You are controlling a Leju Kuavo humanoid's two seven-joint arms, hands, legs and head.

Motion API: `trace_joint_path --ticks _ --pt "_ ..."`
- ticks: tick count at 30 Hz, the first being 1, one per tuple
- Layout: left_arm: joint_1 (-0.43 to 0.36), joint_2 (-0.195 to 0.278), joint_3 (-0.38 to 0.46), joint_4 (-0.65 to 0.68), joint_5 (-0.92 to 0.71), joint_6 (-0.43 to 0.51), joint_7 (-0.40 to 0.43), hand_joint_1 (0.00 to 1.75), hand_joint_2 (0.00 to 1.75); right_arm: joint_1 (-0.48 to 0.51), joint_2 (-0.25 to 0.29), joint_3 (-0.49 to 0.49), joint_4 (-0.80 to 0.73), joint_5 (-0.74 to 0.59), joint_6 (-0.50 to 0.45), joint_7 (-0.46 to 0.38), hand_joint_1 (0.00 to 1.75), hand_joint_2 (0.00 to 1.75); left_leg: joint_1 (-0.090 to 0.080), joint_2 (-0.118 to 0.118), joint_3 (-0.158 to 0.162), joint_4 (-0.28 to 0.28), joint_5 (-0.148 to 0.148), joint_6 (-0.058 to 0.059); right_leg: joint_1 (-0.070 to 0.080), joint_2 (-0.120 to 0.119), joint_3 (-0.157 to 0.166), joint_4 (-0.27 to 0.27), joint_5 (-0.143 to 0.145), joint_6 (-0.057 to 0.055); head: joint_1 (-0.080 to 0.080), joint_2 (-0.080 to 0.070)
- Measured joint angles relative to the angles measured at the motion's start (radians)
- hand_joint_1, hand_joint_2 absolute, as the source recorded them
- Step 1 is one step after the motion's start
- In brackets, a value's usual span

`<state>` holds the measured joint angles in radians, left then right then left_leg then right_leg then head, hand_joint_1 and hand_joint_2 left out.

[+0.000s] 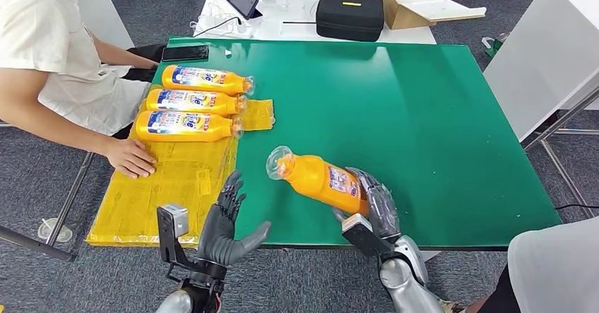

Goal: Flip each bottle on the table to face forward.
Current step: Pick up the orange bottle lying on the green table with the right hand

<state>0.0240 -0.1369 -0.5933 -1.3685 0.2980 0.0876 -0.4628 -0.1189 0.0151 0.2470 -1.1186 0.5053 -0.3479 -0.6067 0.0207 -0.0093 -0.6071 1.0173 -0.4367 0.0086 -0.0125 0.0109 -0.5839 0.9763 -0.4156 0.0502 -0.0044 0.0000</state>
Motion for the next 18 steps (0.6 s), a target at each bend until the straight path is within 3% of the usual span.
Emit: trace_joint_path --ticks 5,18 --pt "-0.03 -0.001 -0.012 0.036 -0.025 -0.112 0.001 0.0 1.75 -0.018 0.025 0.062 -0.032 -0.042 0.055 -0.014 1.75 1.75 0.0 0.0 0.0 0.0 0.0 0.0 0.0 0.0 -0.001 0.0 0.0 0.0 0.0 0.0" --pt "-0.099 -0.029 -0.016 0.101 -0.029 -0.147 -0.018 0.0 1.75 -0.07 0.07 0.238 -0.07 -0.159 0.199 0.007 1.75 1.75 0.0 0.0 -0.001 0.0 0.001 -0.001 0.0 0.0 -0.002 0.001 0.0 0.0 0.0 0.0"
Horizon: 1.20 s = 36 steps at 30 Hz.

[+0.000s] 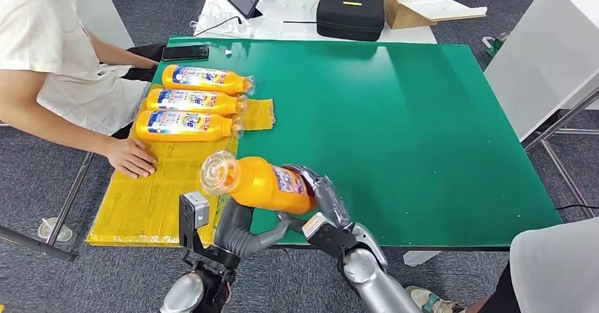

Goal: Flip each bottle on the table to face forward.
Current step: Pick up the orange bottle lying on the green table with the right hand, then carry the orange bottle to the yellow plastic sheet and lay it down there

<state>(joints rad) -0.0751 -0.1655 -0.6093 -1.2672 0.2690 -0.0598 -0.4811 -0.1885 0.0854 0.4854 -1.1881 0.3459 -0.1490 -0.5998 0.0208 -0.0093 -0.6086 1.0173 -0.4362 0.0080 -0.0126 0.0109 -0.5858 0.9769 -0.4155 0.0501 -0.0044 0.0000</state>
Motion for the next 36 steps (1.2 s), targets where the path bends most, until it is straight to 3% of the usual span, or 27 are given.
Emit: trace_joint_path --ticks 7,16,18,20,23,36 --pt "-0.029 -0.017 0.011 0.042 0.034 -0.008 -0.021 0.0 1.75 -0.006 0.003 0.067 -0.022 -0.032 0.05 0.006 1.75 1.75 0.0 0.0 -0.001 0.0 0.0 0.0 0.0 0.0 -0.001 0.0 0.0 0.0 0.0 0.0" --pt "-0.054 -0.025 0.042 0.06 0.13 -0.101 -0.042 0.0 1.75 -0.022 0.003 0.087 -0.006 -0.079 0.094 -0.02 1.75 1.75 0.0 0.0 -0.001 0.0 0.0 0.0 0.0 0.0 -0.001 0.0 0.0 0.0 0.0 0.0" --pt "-0.055 -0.026 0.05 0.06 0.139 -0.109 -0.043 0.71 1.75 -0.025 0.005 0.088 -0.002 -0.083 0.099 -0.022 1.75 1.75 0.0 0.0 -0.001 0.0 0.0 0.0 0.0 0.0 -0.001 0.0 0.0 0.0 0.0 0.0" --pt "-0.055 -0.028 0.056 0.06 0.142 -0.11 -0.045 1.53 1.75 -0.027 0.007 0.088 0.002 -0.084 0.099 -0.022 1.75 1.75 0.0 0.0 -0.001 0.0 0.0 0.0 0.0 0.0 -0.001 0.0 0.0 0.0 0.0 0.0" --pt "-0.055 -0.031 0.062 0.06 0.144 -0.11 -0.045 1.75 1.75 -0.029 0.009 0.088 0.009 -0.086 0.099 -0.022 1.75 1.75 0.0 0.0 -0.001 0.0 0.0 0.0 0.0 0.0 -0.002 0.0 0.0 0.0 0.0 0.0" --pt "-0.055 -0.038 0.075 0.059 0.153 -0.089 -0.061 1.75 1.75 -0.042 0.019 0.092 0.033 -0.062 0.085 -0.025 1.69 1.75 0.0 0.0 -0.001 0.0 0.0 0.0 0.0 0.0 -0.002 0.0 0.0 0.0 0.0 0.0"
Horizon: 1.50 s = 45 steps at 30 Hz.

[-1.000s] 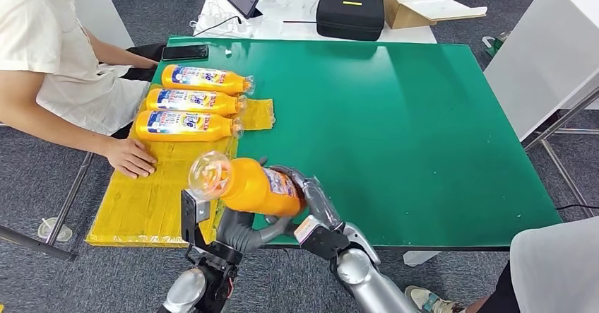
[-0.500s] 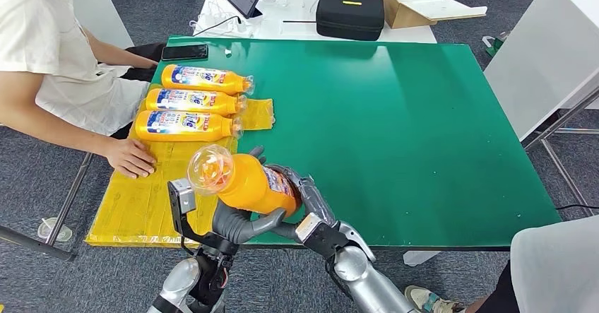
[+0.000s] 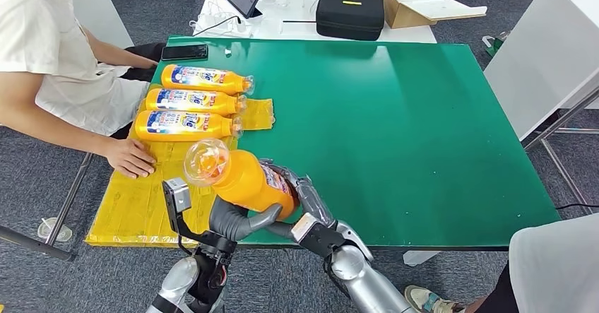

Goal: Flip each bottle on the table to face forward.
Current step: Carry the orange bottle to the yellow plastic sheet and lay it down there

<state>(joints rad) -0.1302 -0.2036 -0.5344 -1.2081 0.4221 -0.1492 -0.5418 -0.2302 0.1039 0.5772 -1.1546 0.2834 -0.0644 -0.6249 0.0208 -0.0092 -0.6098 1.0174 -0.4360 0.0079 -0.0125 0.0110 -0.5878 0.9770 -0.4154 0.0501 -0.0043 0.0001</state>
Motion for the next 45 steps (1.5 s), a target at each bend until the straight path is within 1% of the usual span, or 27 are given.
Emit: trace_joint_path --ticks 2,4,5,8,9,11,12,15,17,19,23,26,31,35,36,38,40,42,44,45 --pt "0.0 -0.002 0.0 0.0 -0.001 0.008 -0.002 1.75 1.75 -0.003 0.001 0.001 0.003 0.006 -0.008 0.003 1.61 1.75 0.0 0.0 0.0 0.0 0.0 0.0 0.0 0.0 0.0 0.0 0.0 0.0 0.0 0.0" --pt "0.0 -0.004 0.0 0.0 -0.001 0.014 -0.004 1.75 1.75 -0.007 0.002 0.002 0.007 0.01 -0.014 0.003 1.59 1.75 0.0 0.0 0.0 0.0 0.0 0.0 0.0 0.0 0.0 0.0 0.0 0.0 0.0 0.0" --pt "0.001 -0.005 0.0 0.0 -0.001 0.016 -0.005 1.75 1.75 -0.009 0.002 0.002 0.008 0.011 -0.017 0.003 1.35 1.75 0.0 0.0 0.0 0.0 0.0 0.0 0.0 0.0 0.0 0.0 0.0 0.0 0.0 0.0" --pt "0.0 -0.006 0.0 -0.001 -0.001 0.02 -0.008 1.75 1.75 -0.01 0.004 0.003 0.012 0.014 -0.023 0.003 0.16 1.75 0.0 0.0 0.0 0.0 0.0 0.0 0.0 0.0 0.0 0.0 0.0 0.0 0.0 0.0" --pt "0.0 -0.006 0.0 -0.002 -0.001 0.025 -0.008 1.75 1.75 -0.009 0.005 0.004 0.013 0.018 -0.029 0.004 0.0 1.31 0.0 0.0 0.0 0.0 0.0 0.0 0.0 0.0 0.0 0.0 0.0 0.0 0.0 0.0" --pt "-0.001 -0.006 0.0 -0.007 0.0 0.057 -0.005 1.75 1.75 -0.005 0.008 0.009 0.016 0.042 -0.064 0.005 0.0 0.44 0.0 0.0 0.0 0.0 0.0 0.0 0.0 0.0 0.0 0.0 0.0 0.0 0.0 0.0" --pt "0.0 -0.008 0.0 -0.011 0.0 0.089 0.002 1.75 1.75 -0.002 0.009 0.014 0.017 0.065 -0.097 0.005 0.0 0.0 0.0 0.0 0.0 0.0 0.0 0.0 0.0 0.0 0.0 0.0 0.0 0.0 0.0 0.0" --pt "-0.007 -0.017 0.012 -0.019 0.003 0.236 0.025 1.75 1.75 0.022 0.013 0.033 0.019 0.146 -0.223 -0.005 0.0 0.0 0.0 0.0 -0.001 0.0 0.0 0.0 0.0 0.0 0.0 0.0 0.0 0.0 0.0 0.0" --pt "-0.017 -0.023 0.036 -0.019 0.007 0.308 0.031 1.75 1.75 0.044 0.014 0.048 0.019 0.173 -0.284 -0.015 0.0 0.0 0.0 0.0 -0.001 0.0 0.0 0.0 0.0 0.0 -0.001 0.0 0.0 0.0 0.0 0.0" --pt "-0.025 -0.026 0.055 -0.019 0.008 0.33 0.032 1.75 1.75 0.059 0.015 0.062 0.02 0.18 -0.309 -0.019 0.0 0.0 0.0 -0.001 -0.002 0.0 0.0 0.0 0.0 0.0 -0.002 0.0 0.0 0.0 0.0 0.0" --pt "-0.033 -0.031 0.07 -0.019 0.006 0.337 0.034 1.75 1.75 0.07 0.015 0.078 0.02 0.182 -0.314 -0.02 0.0 0.0 0.0 0.0 -0.003 0.0 0.001 -0.001 0.0 0.0 -0.002 0.001 0.0 0.0 0.0 0.0" --pt "-0.034 -0.034 0.077 -0.019 -0.004 0.363 0.027 1.75 1.75 0.074 0.015 0.084 0.02 0.187 -0.339 -0.021 0.0 0.0 0.0 -0.001 -0.003 0.0 0.001 -0.001 0.0 0.0 -0.003 0.001 0.0 0.0 0.0 0.0" --pt "-0.037 -0.035 0.097 -0.014 -0.051 0.453 0.005 1.75 1.75 0.086 0.013 0.093 0.027 0.205 -0.417 -0.023 0.0 0.0 0.0 0.0 -0.003 0.0 0.001 -0.001 0.0 0.0 -0.003 0.001 0.0 0.0 0.0 0.0" --pt "-0.038 -0.031 0.121 -0.004 -0.155 0.574 -0.021 1.75 1.75 0.121 0.002 0.084 0.026 0.205 -0.458 -0.023 0.0 0.0 0.0 -0.001 -0.003 0.0 0.001 -0.001 0.0 0.0 -0.003 0.001 0.0 0.0 0.0 0.0" --pt "-0.038 -0.029 0.126 0.0 -0.204 0.615 -0.026 1.75 1.75 0.133 -0.002 0.076 0.021 0.204 -0.467 -0.022 0.0 0.0 0.0 -0.001 -0.004 0.0 0.001 -0.001 0.0 0.0 -0.004 0.001 0.0 0.0 0.0 0.0" --pt "-0.041 -0.021 0.131 0.015 -0.359 0.713 -0.021 1.75 1.75 0.158 -0.009 0.052 0.003 0.207 -0.477 -0.024 0.0 0.0 0.0 -0.001 -0.004 0.0 0.001 -0.001 0.0 0.0 -0.004 0.001 0.0 0.0 0.0 0.0" --pt "-0.046 -0.009 0.14 0.038 -0.596 0.796 0.017 1.75 1.75 0.18 -0.013 0.024 -0.023 0.216 -0.48 -0.03 0.0 0.0 0.0 -0.001 -0.004 0.0 0.001 -0.001 0.0 0.0 -0.004 0.001 0.0 0.0 0.0 0.0" --pt "-0.048 0.002 0.162 0.06 -0.878 0.827 0.079 1.75 1.75 0.199 -0.014 -0.004 -0.056 0.228 -0.479 -0.038 0.0 0.0 0.0 0.0 -0.004 0.0 0.001 -0.001 0.0 0.0 -0.004 0.001 0.0 0.0 0.0 0.0" --pt "-0.051 0.014 0.192 0.082 -1.148 0.83 0.165 1.75 1.75 0.218 -0.014 -0.03 -0.095 0.235 -0.478 -0.042 0.0 0.0 0.0 0.0 -0.004 0.0 0.001 -0.001 0.0 0.0 -0.004 0.001 0.0 0.0 0.0 0.0" --pt "-0.056 0.023 0.207 0.096 -1.259 0.828 0.213 1.75 1.75 0.227 -0.014 -0.043 -0.114 0.234 -0.475 -0.043 0.0 0.0 0.0 0.0 -0.004 0.0 0.001 -0.001 0.0 0.0 -0.004 0.001 0.0 0.0 0.0 0.0"
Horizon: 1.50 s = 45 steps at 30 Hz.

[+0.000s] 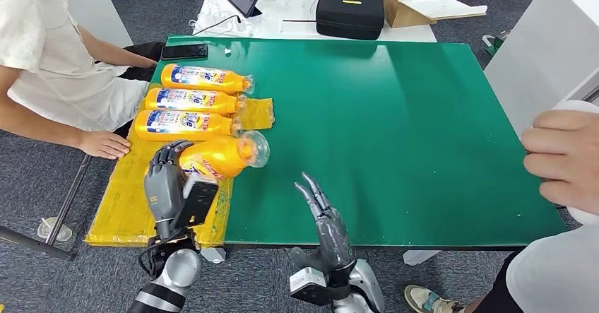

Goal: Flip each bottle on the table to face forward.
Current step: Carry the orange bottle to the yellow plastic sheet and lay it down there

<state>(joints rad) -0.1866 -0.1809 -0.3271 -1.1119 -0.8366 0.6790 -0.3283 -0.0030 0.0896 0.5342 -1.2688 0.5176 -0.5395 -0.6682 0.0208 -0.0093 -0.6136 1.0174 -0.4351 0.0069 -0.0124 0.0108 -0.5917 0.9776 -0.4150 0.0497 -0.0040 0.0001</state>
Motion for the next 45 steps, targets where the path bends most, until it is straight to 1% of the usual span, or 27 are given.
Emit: trace_joint_path --ticks 1,3,5,7,11,14,16,20,23,24,27,28,30,33,34,35,41,45 --pt "-0.008 0.01 0.012 0.017 -0.093 -0.004 0.047 1.75 1.75 0.007 0.0 -0.013 -0.016 -0.003 0.005 -0.001 0.0 0.0 0.0 0.0 0.0 0.0 0.0 0.0 0.0 0.0 0.0 0.0 0.0 -0.001 0.0 0.0" --pt "-0.031 0.033 0.024 0.06 -0.228 -0.037 0.133 1.75 1.75 0.019 0.0 -0.039 -0.045 -0.015 0.02 -0.007 0.0 0.0 0.0 0.0 0.0 0.0 0.001 -0.001 0.0 0.0 0.0 0.0 0.001 -0.002 0.0 0.0" --pt "-0.056 0.057 0.026 0.105 -0.309 -0.103 0.192 1.75 1.75 0.033 0.0 -0.065 -0.077 -0.035 0.043 -0.018 0.0 0.87 0.0 0.0 0.0 0.0 0.001 -0.001 0.001 0.0 0.0 0.001 0.001 -0.002 0.0 0.0" --pt "-0.074 0.075 0.026 0.145 -0.323 -0.181 0.206 1.75 1.75 0.049 0.0 -0.091 -0.114 -0.073 0.078 -0.025 0.0 1.75 0.0 0.0 0.0 0.0 0.001 -0.001 0.0 0.0 -0.001 0.001 0.001 -0.002 0.0 0.0" --pt "-0.099 0.103 0.023 0.204 -0.282 -0.305 0.177 1.75 1.75 0.069 0.0 -0.139 -0.166 -0.15 0.172 -0.028 0.0 1.75 0.0 0.0 0.0 0.0 0.001 -0.001 0.0 0.0 -0.001 0.001 0.001 -0.002 0.0 0.0" --pt "-0.131 0.123 0.007 0.255 -0.291 -0.375 0.177 1.75 1.75 0.073 0.001 -0.162 -0.179 -0.183 0.216 -0.029 0.0 1.75 0.0 0.0 0.0 0.0 0.001 -0.001 0.0 0.0 -0.001 0.001 0.001 -0.002 0.0 0.0" --pt "-0.154 0.135 -0.01 0.293 -0.304 -0.407 0.179 1.75 1.75 0.073 0.003 -0.172 -0.18 -0.205 0.233 -0.029 0.0 1.75 0.0 0.0 0.0 0.0 0.001 -0.001 0.0 0.0 -0.001 0.001 0.001 -0.002 0.0 0.0" --pt "-0.19 0.151 -0.037 0.348 -0.307 -0.434 0.177 1.71 1.75 0.073 0.007 -0.184 -0.18 -0.22 0.246 -0.029 0.0 1.75 0.0 0.0 0.0 0.0 0.002 -0.002 0.0 0.0 -0.001 0.002 0.002 -0.002 0.0 0.0" --pt "-0.22 0.158 -0.053 0.383 -0.299 -0.482 0.17 1.53 1.75 0.072 0.011 -0.187 -0.179 -0.229 0.259 -0.029 0.0 1.75 0.0 -0.001 0.0 0.0 0.002 -0.002 0.0 0.0 0.0 0.002 0.001 -0.002 0.0 0.0" --pt "-0.233 0.16 -0.06 0.397 -0.297 -0.502 0.169 1.31 1.75 0.072 0.013 -0.188 -0.178 -0.232 0.267 -0.029 0.0 1.75 0.0 -0.001 0.001 0.0 0.002 -0.002 0.0 -0.001 0.0 0.002 0.001 -0.002 0.0 0.0" --pt "-0.282 0.165 -0.082 0.445 -0.288 -0.559 0.167 0.54 1.75 0.067 0.017 -0.189 -0.165 -0.234 0.3 -0.029 0.0 1.75 0.0 -0.002 0.001 0.0 0.003 -0.002 0.0 -0.002 0.001 0.002 0.001 -0.003 0.0 0.0" --pt "-0.295 0.166 -0.088 0.46 -0.284 -0.574 0.167 0.44 1.75 0.066 0.018 -0.19 -0.16 -0.235 0.308 -0.029 0.0 1.75 0.0 -0.003 0.002 0.0 0.004 -0.002 0.0 -0.003 0.002 0.002 0.002 -0.003 0.0 0.0" --pt "-0.316 0.168 -0.098 0.484 -0.279 -0.595 0.169 0.39 1.75 0.066 0.02 -0.19 -0.15 -0.237 0.314 -0.029 0.0 1.75 0.0 -0.003 0.002 0.0 0.005 -0.002 0.0 -0.003 0.002 0.002 0.002 -0.004 0.0 0.0" --pt "-0.336 0.172 -0.11 0.512 -0.275 -0.612 0.171 0.12 1.75 0.066 0.021 -0.189 -0.134 -0.238 0.313 -0.029 0.0 1.75 0.0 -0.002 0.002 0.0 0.007 -0.003 0.001 -0.003 0.002 0.002 0.004 -0.005 0.0 0.0" --pt "-0.34 0.173 -0.112 0.519 -0.273 -0.616 0.172 0.04 1.75 0.066 0.021 -0.189 -0.13 -0.239 0.312 -0.029 0.0 1.75 0.0 -0.002 0.002 0.0 0.008 -0.003 0.001 -0.003 0.002 0.002 0.005 -0.005 0.0 0.0" --pt "-0.344 0.174 -0.114 0.526 -0.27 -0.625 0.174 0.02 1.75 0.066 0.021 -0.189 -0.126 -0.241 0.312 -0.029 0.0 1.75 0.0 -0.002 0.002 0.0 0.008 -0.003 0.001 -0.003 0.002 0.002 0.005 -0.005 0.0 0.0" --pt "-0.38 0.191 -0.128 0.553 -0.223 -0.717 0.167 0.0 1.75 0.06 0.022 -0.19 -0.098 -0.251 0.317 -0.029 0.0 1.75 0.0 -0.001 0.003 0.0 0.009 -0.004 0.001 -0.003 0.002 0.003 0.007 -0.007 0.0 0.0" --pt "-0.382 0.199 -0.132 0.561 -0.189 -0.713 0.164 0.0 1.75 0.055 0.023 -0.19 -0.075 -0.242 0.321 -0.029 0.0 1.75 0.0 -0.001 0.003 0.0 0.009 -0.004 0.001 -0.002 0.001 0.004 0.008 -0.007 0.0 0.0"
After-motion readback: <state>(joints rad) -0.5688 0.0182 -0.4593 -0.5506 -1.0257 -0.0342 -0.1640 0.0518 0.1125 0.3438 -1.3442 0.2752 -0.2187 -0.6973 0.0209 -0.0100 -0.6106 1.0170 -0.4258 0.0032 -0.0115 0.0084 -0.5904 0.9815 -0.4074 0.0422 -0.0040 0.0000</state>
